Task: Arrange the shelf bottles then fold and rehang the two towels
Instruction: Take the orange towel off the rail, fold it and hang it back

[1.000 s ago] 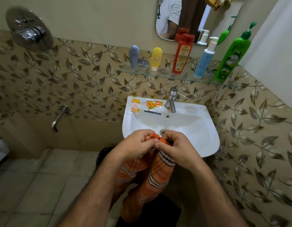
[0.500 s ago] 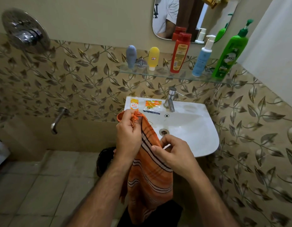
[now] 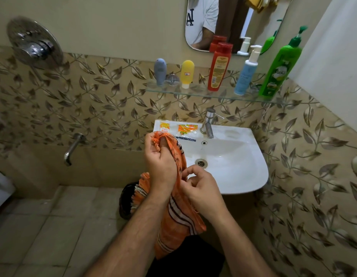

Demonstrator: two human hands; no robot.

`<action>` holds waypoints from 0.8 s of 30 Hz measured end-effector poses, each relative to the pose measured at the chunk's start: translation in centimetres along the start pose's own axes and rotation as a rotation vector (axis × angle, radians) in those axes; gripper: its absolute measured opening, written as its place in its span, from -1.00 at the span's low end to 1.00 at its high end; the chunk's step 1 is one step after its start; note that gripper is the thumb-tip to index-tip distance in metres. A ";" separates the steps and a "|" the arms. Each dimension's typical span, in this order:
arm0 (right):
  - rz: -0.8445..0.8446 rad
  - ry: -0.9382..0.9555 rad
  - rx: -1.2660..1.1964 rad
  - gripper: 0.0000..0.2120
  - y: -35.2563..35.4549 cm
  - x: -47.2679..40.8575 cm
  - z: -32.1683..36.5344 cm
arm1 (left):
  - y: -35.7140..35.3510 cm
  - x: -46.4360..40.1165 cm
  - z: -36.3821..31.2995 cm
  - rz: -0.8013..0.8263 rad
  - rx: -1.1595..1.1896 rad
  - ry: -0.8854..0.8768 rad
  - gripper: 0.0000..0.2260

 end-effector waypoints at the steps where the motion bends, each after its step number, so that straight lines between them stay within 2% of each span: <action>1: -0.034 0.031 0.062 -0.95 0.2 -0.1 0.3 | 0.0 -0.1 0.0 -0.003 0.026 0.005 -0.75; 3: -0.055 0.063 0.101 -0.92 0.3 -0.2 0.8 | 0.1 -0.6 0.5 0.002 0.065 0.018 -0.75; 8: -0.121 0.004 -0.088 -0.92 1.1 -0.5 0.3 | 0.3 -1.3 0.9 0.020 0.108 0.050 -0.75; 10: -0.120 -0.004 -0.009 -0.97 1.2 -1.1 -0.3 | 0.4 -1.4 0.7 0.021 0.114 0.054 -0.74; 13: -0.090 -0.016 0.115 -0.91 0.6 -1.6 -0.8 | 0.4 -1.6 0.8 0.009 0.134 0.063 -0.73; 16: -0.060 -0.037 0.160 -0.95 0.0 -1.8 -1.4 | 0.5 -1.9 0.8 0.002 0.156 0.067 -0.74; 19: -0.019 -0.037 0.124 -0.97 -0.5 -1.7 -1.8 | 0.7 -2.0 0.6 -0.010 0.159 0.068 -0.74; 22: -0.053 0.004 0.080 -0.94 0.2 -1.4 -1.2 | 0.8 -2.3 0.6 -0.024 0.159 0.076 -0.74; 24: -0.064 0.020 -0.030 -0.91 0.5 -1.0 -1.0 | 1.0 -2.5 0.5 -0.030 0.163 0.084 -0.76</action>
Point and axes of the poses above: each hand's wrist, its own x-axis away from the middle knuckle, its own y-axis out of the back of the hand, z = x × y, the point moved 10 cm from there along -x, towards the middle knuckle
